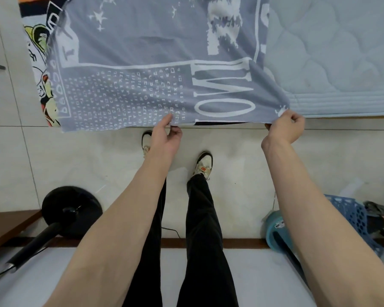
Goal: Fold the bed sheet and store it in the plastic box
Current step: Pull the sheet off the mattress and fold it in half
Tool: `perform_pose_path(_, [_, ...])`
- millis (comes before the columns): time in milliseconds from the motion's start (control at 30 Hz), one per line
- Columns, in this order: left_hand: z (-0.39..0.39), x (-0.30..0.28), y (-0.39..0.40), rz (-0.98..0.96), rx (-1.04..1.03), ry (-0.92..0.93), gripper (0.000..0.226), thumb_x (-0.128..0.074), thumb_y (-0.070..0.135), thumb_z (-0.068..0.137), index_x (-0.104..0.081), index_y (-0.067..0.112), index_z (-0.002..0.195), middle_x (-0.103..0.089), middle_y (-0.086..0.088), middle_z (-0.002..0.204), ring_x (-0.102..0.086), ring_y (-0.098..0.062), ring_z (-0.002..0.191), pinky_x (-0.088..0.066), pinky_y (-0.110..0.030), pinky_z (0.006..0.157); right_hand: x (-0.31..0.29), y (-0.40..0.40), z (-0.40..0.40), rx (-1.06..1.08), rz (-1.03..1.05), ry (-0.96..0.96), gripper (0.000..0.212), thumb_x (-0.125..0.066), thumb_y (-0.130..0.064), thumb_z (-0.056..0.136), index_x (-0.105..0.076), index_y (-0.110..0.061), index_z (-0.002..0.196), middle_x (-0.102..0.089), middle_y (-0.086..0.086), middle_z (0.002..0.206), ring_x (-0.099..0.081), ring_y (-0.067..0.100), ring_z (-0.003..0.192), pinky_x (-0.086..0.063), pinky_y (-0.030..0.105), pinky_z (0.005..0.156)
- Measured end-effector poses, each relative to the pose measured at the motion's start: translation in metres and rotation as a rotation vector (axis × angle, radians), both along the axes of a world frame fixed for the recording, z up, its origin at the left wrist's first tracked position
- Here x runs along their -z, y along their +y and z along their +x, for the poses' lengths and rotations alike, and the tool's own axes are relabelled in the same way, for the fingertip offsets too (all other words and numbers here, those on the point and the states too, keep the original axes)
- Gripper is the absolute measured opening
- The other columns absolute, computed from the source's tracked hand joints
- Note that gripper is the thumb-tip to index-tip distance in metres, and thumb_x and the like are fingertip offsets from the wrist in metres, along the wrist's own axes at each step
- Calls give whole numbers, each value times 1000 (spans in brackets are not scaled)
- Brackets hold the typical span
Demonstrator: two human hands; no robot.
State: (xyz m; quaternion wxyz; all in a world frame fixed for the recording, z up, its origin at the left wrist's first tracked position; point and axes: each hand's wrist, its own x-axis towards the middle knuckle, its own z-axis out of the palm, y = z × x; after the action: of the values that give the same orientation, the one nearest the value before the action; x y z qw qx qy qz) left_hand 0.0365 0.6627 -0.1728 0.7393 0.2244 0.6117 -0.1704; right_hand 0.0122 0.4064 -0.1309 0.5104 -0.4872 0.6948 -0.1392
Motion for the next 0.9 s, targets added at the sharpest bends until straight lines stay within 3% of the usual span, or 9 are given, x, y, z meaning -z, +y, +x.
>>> perform_pose_path(100, [-2, -7, -1, -14, -14, -22, 13, -79, 13, 89, -70, 12, 99, -65, -1, 94, -50, -8, 58, -44, -17, 50, -25, -5, 13, -63, -158, -79, 16, -51, -18, 97, -54, -21, 82, -59, -6, 85, -53, 11, 74, -52, 30, 72])
perform_pose_path(200, [-2, -7, 5, -5, 1, -107, 4, -79, 17, 89, -77, 14, 92, -73, 4, 84, -51, -5, 49, -44, -15, 48, -50, -1, 25, -307, -458, -207, 15, -52, -24, 96, -53, -32, 84, -56, -23, 76, -52, -3, 70, -44, 14, 68])
perform_pose_path(267, [-5, -5, 9, 75, 92, -65, 5, -77, 19, 91, -76, 16, 95, -74, 7, 87, -50, -1, 51, -43, -14, 49, -32, 0, 16, -270, -400, -99, 13, -51, -21, 98, -53, -28, 87, -55, -19, 78, -50, -4, 68, -40, 8, 64])
perform_pose_path(400, [-7, 10, 13, 248, 299, 66, 13, -80, 22, 89, -72, 16, 96, -64, 7, 79, -52, -1, 58, -51, -12, 61, 15, -5, -15, 129, 82, 52, 9, -49, -9, 97, -56, -14, 101, -60, 4, 92, -47, 17, 66, -40, 26, 55])
perform_pose_path(500, [-1, 24, 8, 285, 300, 86, 25, -83, 24, 86, -70, 15, 105, -63, 4, 86, -53, -5, 68, -54, -25, 93, 32, -16, -16, 58, 69, 60, 11, -50, -12, 95, -59, -15, 100, -62, 3, 95, -51, 17, 69, -45, 28, 61])
perform_pose_path(633, [-8, 28, -1, 287, 287, 79, 38, -77, 21, 92, -66, 11, 126, -65, 2, 100, -57, -8, 77, -55, -26, 89, 41, -29, -27, -8, 127, 73, 17, -49, -8, 91, -61, -14, 101, -65, 4, 97, -57, 16, 72, -50, 30, 68])
perform_pose_path(767, [-20, 27, -12, 344, 310, 116, 29, -73, 12, 95, -62, 9, 121, -69, -2, 98, -66, -11, 83, -58, -27, 80, 43, -43, -29, -270, 382, 196, 11, -56, -13, 92, -60, -14, 102, -67, 4, 96, -65, 22, 80, -50, 37, 78])
perform_pose_path(833, [-28, 22, -26, 292, 397, 137, 25, -73, 18, 95, -66, 8, 116, -70, -4, 106, -68, -14, 89, -58, -29, 83, 44, -56, -19, -393, 338, 275, 9, -53, -9, 89, -58, -15, 85, -61, 7, 86, -57, 25, 73, -45, 37, 72])
perform_pose_path(900, [-37, 16, -47, 208, 533, 148, 24, -73, 26, 95, -68, 9, 111, -70, -5, 111, -69, -17, 96, -57, -37, 95, 44, -70, 3, -527, 183, 330, 13, -50, -4, 83, -56, -13, 76, -56, 9, 79, -50, 25, 74, -42, 36, 67])
